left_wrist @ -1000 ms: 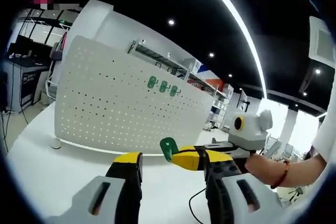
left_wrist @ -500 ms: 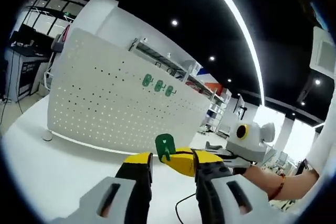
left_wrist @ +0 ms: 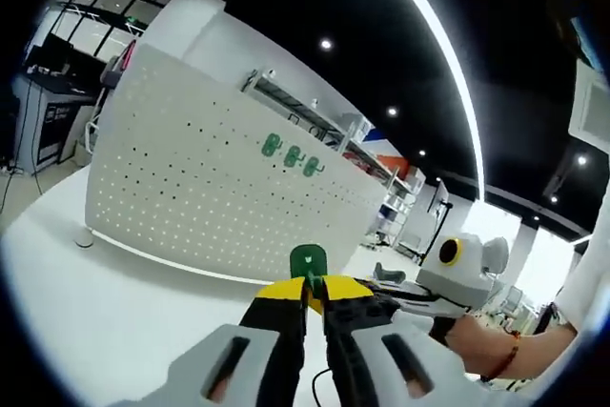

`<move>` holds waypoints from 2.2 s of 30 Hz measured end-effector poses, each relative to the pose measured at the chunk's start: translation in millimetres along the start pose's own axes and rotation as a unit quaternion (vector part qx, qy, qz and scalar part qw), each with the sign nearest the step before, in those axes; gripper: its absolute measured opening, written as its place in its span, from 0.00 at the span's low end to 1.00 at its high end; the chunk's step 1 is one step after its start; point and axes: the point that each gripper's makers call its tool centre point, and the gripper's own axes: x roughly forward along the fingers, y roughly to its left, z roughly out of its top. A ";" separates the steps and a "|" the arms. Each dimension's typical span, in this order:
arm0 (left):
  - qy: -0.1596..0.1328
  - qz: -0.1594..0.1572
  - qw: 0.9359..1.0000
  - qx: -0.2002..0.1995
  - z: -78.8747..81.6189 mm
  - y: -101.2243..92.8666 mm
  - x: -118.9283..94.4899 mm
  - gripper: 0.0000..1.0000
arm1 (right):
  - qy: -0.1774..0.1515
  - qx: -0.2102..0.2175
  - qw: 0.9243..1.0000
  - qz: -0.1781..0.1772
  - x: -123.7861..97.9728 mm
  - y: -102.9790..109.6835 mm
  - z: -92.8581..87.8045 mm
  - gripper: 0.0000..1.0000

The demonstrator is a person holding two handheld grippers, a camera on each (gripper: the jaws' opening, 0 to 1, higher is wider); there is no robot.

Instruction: Insert the hook assembly into the mounting plate slot until the hook locks in place.

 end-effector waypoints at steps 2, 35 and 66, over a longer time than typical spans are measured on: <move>-0.004 0.002 1.000 0.000 1.4 -0.1 0.7 0.06 | -0.003 -0.001 1.000 0.002 -0.3 -0.5 0.7 0.02; -0.046 0.054 0.993 0.097 44.2 11.6 34.5 0.03 | 0.017 -0.051 0.998 -0.040 -38.7 -36.0 -3.5 0.27; -0.084 0.109 0.978 0.158 95.5 33.4 91.5 0.03 | 0.008 -0.045 0.994 -0.099 -78.1 -54.7 -14.5 0.43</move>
